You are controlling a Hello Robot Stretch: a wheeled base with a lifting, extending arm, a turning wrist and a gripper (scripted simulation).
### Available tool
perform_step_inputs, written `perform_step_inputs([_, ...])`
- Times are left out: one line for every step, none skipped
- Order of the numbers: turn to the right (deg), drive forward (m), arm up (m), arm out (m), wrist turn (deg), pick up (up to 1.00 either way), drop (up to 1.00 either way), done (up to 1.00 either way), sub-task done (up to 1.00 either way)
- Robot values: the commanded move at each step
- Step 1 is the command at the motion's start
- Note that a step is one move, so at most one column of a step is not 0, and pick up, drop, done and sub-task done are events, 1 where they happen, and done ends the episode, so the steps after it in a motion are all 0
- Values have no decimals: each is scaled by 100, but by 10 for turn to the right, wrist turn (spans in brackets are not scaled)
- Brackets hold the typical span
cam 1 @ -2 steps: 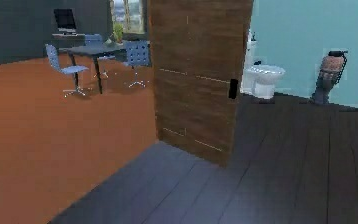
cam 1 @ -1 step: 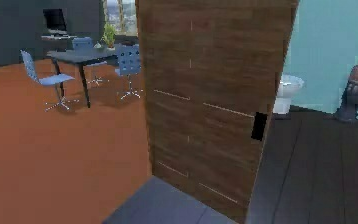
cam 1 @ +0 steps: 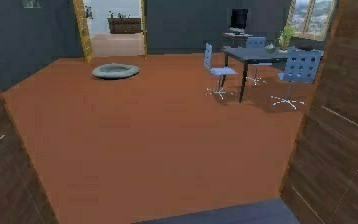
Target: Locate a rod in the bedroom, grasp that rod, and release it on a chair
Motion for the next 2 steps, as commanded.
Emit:
perform_step_inputs([-180,0,0,0,0,0,0,0,0])
perform_step_inputs([0,100,0,0,0,0,0,0,0])
